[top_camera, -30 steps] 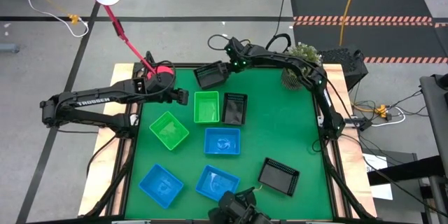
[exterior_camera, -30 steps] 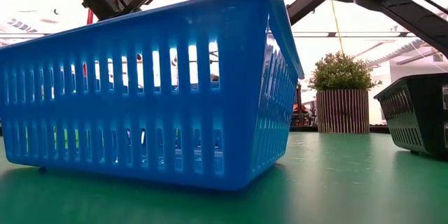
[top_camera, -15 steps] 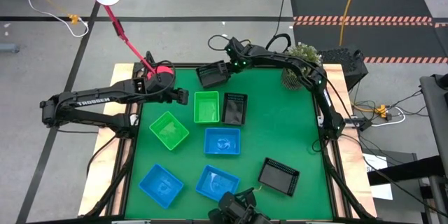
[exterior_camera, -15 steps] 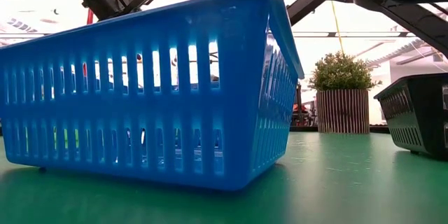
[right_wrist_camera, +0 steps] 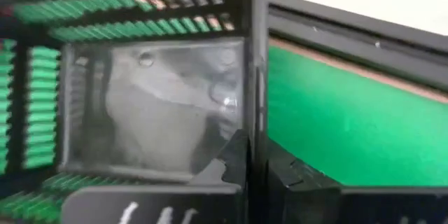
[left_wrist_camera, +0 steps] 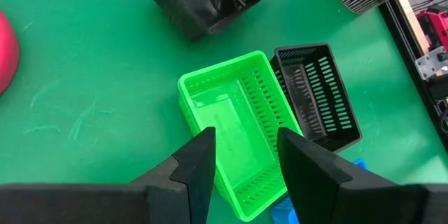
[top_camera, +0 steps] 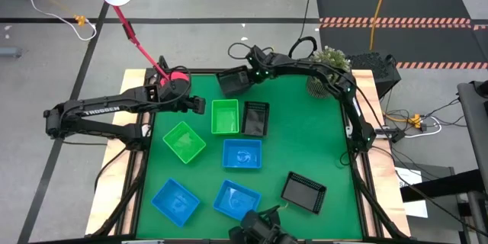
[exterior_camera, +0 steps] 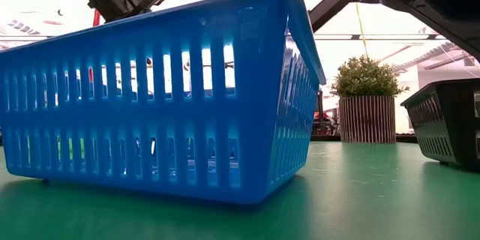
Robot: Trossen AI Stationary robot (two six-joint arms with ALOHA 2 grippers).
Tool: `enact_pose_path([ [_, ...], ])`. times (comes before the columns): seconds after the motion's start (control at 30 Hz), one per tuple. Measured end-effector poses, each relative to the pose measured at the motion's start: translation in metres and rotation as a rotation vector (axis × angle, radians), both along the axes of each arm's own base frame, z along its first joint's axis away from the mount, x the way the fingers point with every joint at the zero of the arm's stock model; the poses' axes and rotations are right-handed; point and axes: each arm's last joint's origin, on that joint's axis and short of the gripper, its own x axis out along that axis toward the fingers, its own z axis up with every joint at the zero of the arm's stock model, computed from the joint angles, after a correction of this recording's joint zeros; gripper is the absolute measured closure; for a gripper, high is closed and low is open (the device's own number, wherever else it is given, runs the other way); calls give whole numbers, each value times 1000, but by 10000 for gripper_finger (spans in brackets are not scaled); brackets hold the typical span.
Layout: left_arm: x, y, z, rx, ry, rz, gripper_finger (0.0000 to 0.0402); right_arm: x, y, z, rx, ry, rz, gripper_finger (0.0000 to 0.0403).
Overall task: Stack baskets by color
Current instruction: Stack the top black bin on top of the middle black bin
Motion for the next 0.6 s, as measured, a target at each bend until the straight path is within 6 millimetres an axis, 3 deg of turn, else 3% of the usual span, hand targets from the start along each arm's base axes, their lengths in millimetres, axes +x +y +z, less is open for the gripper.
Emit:
enact_pose_path([
  [0.13,0,0,0,8,5,-9,247,-4,-4,20,-40,-51,-5,400],
  [0.33,0,0,0,23,16,-27,247,-20,-2,67,-129,-82,48,401],
  [0.6,0,0,0,50,31,-58,247,-60,26,140,-200,-58,193,402],
])
